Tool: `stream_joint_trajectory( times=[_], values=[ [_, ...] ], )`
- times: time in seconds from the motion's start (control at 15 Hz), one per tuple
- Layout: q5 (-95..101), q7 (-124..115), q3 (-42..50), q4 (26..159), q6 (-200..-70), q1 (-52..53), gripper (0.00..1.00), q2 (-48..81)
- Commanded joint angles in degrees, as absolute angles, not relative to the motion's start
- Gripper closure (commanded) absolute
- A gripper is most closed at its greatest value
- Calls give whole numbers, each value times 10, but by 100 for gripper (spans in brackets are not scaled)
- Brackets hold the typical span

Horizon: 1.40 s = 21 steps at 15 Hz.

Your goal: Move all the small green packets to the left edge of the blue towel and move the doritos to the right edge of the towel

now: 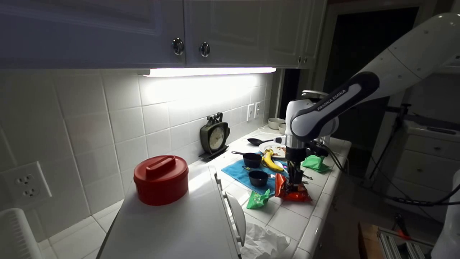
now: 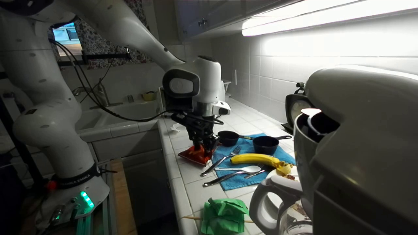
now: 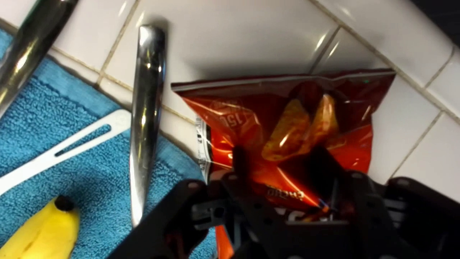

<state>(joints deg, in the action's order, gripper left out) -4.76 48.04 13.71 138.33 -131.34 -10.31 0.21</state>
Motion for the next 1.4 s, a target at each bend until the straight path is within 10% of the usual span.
stream_joint_trajectory(
  times=[0.0, 0.47, 1.33],
  values=[
    [-62, 501, 133, 1390, -1330, -112, 81, -1],
    [13, 452, 145, 1396, -1371, -127, 100, -49],
    [150, 314, 198, 1381, -1420, -198, 96, -83]
  ],
)
